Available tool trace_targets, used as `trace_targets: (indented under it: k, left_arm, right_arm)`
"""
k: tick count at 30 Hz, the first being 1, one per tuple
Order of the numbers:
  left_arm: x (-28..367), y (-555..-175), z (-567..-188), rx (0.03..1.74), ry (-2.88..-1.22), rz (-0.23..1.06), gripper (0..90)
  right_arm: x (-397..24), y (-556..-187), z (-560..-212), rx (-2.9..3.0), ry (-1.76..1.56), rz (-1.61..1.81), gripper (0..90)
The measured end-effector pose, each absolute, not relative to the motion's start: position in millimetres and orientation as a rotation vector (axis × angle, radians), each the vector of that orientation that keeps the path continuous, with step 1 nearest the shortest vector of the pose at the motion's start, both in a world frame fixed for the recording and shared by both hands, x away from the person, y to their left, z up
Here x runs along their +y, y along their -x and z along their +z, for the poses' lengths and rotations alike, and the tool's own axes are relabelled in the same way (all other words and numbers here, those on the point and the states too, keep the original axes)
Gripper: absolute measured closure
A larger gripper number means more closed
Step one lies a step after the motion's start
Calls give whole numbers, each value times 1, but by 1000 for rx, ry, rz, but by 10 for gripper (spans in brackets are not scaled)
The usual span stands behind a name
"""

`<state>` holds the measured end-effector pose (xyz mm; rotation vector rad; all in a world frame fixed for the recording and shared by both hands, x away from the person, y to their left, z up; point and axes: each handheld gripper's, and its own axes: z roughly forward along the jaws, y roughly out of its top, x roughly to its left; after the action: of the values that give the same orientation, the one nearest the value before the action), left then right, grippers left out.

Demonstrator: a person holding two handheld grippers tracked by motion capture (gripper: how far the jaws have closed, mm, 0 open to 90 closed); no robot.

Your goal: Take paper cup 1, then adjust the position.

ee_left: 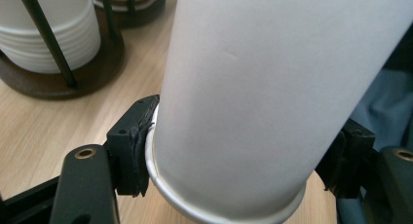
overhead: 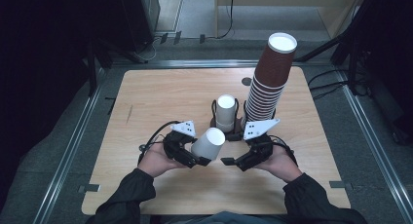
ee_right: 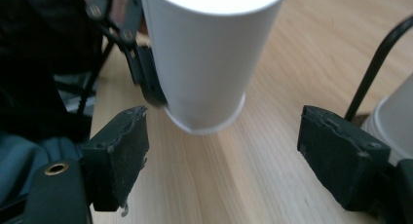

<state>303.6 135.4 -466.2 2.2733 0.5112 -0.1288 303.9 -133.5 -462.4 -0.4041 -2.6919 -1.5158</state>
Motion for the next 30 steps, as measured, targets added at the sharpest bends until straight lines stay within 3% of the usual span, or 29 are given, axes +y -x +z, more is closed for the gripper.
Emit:
trace_targets:
  k: [21, 30]
  left_arm:
    - [132, -313, -475, 534, -2536, -51, 281]
    - [124, -316, -483, 536, -2609, -96, 281]
  right_arm:
    - [-136, -302, -480, -2839, 419, -1316, 197]
    - [-131, -303, -482, -2852, 372, -1299, 198]
